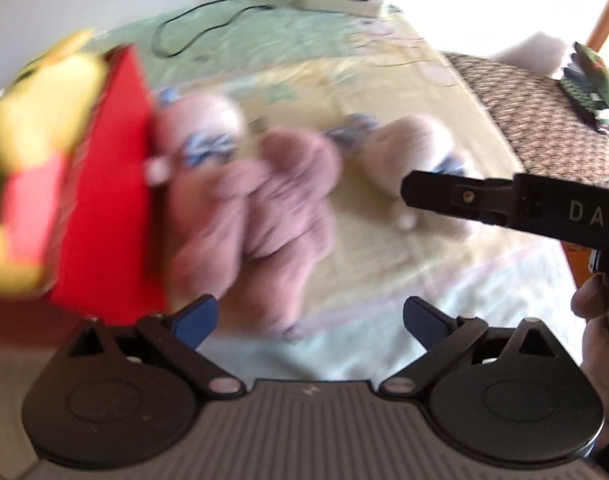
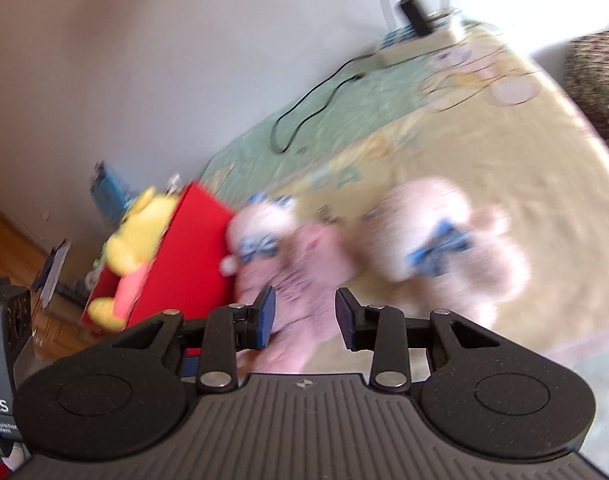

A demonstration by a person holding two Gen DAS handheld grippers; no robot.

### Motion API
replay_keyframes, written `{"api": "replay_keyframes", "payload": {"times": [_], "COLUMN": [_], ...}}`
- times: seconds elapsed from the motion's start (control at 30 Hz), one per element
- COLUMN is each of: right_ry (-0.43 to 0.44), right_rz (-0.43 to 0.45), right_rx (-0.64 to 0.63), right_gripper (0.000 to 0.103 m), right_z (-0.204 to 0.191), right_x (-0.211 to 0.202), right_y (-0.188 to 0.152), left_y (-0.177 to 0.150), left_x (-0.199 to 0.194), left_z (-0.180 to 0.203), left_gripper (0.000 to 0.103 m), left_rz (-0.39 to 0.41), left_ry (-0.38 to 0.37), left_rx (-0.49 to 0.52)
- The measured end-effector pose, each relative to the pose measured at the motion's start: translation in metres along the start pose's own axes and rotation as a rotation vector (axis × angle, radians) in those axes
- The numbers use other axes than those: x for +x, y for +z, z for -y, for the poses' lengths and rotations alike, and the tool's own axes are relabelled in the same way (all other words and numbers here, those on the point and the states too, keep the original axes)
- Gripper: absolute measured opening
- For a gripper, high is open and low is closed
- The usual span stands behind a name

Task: Organize objects
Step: 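Lower the open right gripper onto the white bunny plush's head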

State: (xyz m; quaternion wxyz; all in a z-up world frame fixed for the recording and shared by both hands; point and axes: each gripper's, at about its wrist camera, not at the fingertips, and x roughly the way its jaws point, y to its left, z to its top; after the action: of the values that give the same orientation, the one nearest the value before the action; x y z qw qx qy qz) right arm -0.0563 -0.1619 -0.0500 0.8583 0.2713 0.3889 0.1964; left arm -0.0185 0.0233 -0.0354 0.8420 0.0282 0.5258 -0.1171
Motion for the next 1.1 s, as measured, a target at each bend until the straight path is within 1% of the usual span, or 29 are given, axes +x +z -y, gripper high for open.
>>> {"api": "replay_keyframes", "payload": {"times": [0.1,0.27,0.37,0.47,0.57,0.63,0.67,0.7,0.77,0.8,0.87,0.97,1.0,1.07,1.1], "right_ry": [-0.046,-0.112,-0.118,-0.098,-0.06,-0.046,-0.04,-0.033,-0.001,0.02,0.034,0.089,0.089,0.049,0.03], "right_rz": [0.046,0.107,0.103,0.059,0.006,-0.019,-0.03,-0.041,-0.078,-0.099,-0.123,-0.162,-0.165,-0.134,-0.11], "right_rx": [0.058,0.164,0.239,0.314,0.401,0.418,0.411,0.396,0.381,0.383,0.364,0.366,0.362,0.322,0.295], "right_gripper": [0.037,0.037,0.037,0.037,0.036,0.036,0.035,0.03,0.024,0.023,0.023,0.023,0.024,0.026,0.03], "right_z": [0.023,0.059,0.08,0.098,0.112,0.114,0.115,0.112,0.108,0.106,0.1,0.097,0.096,0.094,0.092], "right_x": [-0.013,-0.025,-0.02,-0.007,0.007,0.015,0.017,0.018,0.022,0.023,0.024,0.026,0.026,0.023,0.021], "right_y": [0.007,0.02,0.027,0.03,0.03,0.032,0.034,0.034,0.035,0.033,0.031,0.028,0.028,0.03,0.033], "left_y": [0.014,0.032,0.04,0.044,0.047,0.049,0.05,0.052,0.055,0.056,0.057,0.056,0.056,0.057,0.059], "left_x": [0.012,0.037,0.053,0.064,0.069,0.07,0.071,0.072,0.074,0.074,0.072,0.069,0.07,0.073,0.075], "left_z": [0.013,0.032,0.038,0.038,0.039,0.036,0.036,0.035,0.032,0.03,0.026,0.028,0.029,0.03,0.031], "left_gripper": [0.097,0.093,0.087,0.084,0.082,0.081,0.08,0.079,0.077,0.077,0.077,0.077,0.077,0.078,0.078], "left_rz": [-0.004,-0.016,-0.046,-0.067,-0.072,-0.065,-0.059,-0.056,-0.055,-0.057,-0.056,-0.048,-0.046,-0.051,-0.052], "left_ry": [-0.069,-0.174,-0.24,-0.293,-0.316,-0.323,-0.323,-0.32,-0.315,-0.322,-0.344,-0.331,-0.321,-0.324,-0.323], "left_rx": [0.024,0.034,0.019,-0.002,-0.013,-0.014,-0.013,-0.012,-0.015,-0.019,-0.018,0.022,0.028,0.032,0.033]}}
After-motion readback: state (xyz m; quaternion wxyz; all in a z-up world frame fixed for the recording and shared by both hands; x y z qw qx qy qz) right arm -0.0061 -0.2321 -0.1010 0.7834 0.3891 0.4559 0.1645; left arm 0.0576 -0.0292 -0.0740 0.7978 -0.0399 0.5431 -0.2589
